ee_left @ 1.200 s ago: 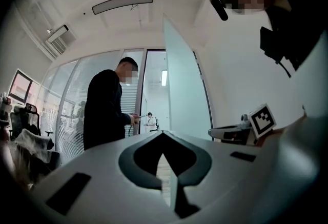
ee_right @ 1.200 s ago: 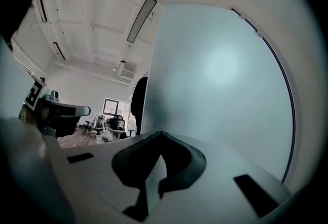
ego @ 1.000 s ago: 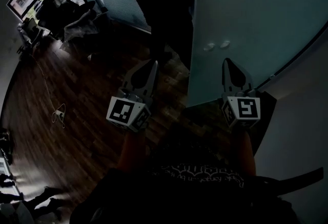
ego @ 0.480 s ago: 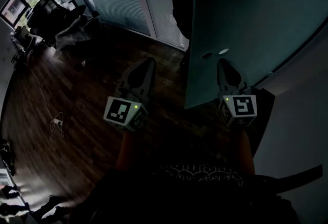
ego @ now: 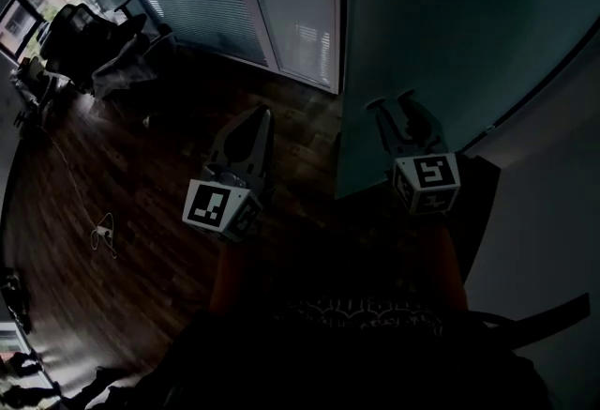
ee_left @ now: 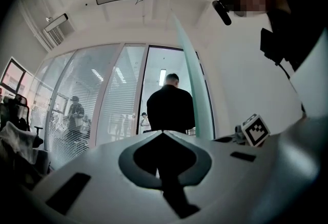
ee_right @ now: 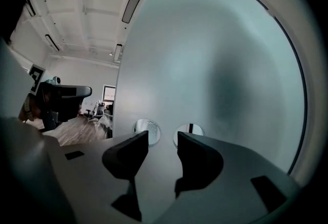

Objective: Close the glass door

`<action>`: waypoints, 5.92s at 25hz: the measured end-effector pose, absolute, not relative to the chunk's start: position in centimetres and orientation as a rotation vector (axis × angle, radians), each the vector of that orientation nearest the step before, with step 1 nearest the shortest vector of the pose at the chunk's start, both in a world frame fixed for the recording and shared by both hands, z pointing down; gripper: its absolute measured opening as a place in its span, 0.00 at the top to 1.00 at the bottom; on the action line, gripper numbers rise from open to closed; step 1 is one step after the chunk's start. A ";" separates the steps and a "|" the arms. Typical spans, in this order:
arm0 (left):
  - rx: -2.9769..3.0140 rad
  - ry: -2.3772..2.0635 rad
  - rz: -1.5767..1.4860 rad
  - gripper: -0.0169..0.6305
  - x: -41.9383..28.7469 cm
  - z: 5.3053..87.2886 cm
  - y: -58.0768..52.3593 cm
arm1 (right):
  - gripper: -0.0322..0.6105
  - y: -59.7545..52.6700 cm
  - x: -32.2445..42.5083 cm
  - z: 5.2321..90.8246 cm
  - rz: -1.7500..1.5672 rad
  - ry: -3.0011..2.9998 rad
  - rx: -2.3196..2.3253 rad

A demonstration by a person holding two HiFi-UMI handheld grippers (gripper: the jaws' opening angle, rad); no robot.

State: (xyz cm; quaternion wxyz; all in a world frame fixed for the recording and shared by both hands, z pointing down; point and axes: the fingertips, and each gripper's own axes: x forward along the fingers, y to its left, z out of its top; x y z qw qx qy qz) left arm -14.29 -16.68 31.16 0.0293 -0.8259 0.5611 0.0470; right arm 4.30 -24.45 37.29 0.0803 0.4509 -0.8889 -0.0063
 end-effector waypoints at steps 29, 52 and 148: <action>-2.519 1.770 0.194 0.97 -18.4 31.8 -18.7 | 0.75 -28.5 3.3 37.5 0.064 -2.606 1.541; -2.561 1.792 0.163 0.97 -23.6 33.7 -23.2 | 0.76 -35.1 0.3 38.0 0.109 -2.541 1.638; -2.680 1.538 0.175 0.97 -30.9 32.8 -70.2 | 0.77 -76.2 -3.2 37.6 0.051 -2.337 1.980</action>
